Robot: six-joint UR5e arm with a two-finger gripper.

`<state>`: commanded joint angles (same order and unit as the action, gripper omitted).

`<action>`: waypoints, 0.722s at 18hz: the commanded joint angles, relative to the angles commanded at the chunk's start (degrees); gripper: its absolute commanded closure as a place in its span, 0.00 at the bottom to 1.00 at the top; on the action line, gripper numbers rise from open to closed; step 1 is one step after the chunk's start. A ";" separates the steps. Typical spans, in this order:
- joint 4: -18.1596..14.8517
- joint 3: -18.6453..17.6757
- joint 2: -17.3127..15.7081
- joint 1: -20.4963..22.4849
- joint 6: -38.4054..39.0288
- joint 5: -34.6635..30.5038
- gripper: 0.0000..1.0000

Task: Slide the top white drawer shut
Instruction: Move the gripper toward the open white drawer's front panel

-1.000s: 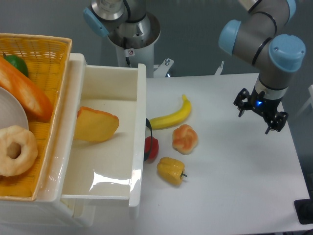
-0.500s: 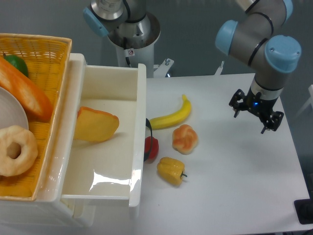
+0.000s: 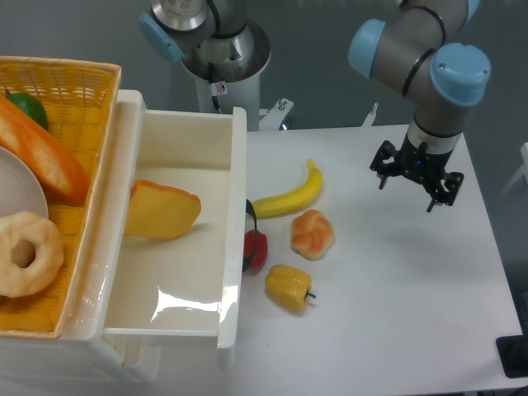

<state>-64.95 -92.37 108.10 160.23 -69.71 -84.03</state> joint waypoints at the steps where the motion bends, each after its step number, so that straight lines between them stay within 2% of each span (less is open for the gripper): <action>1: 0.09 0.00 0.17 -1.31 4.27 0.53 0.00; 2: 0.09 0.00 0.35 -2.37 8.23 0.80 0.00; 6: 0.26 0.09 0.62 -4.83 20.89 5.62 0.42; 8: 0.35 1.14 1.31 -6.59 26.44 7.29 0.66; 9: 0.26 1.84 1.75 -7.03 27.94 9.39 0.72; 12: -0.09 2.90 3.16 -7.83 31.99 17.12 0.73; 13: -0.87 2.90 3.34 -7.83 32.96 19.15 0.78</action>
<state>-65.82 -89.47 111.44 152.40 -36.75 -64.88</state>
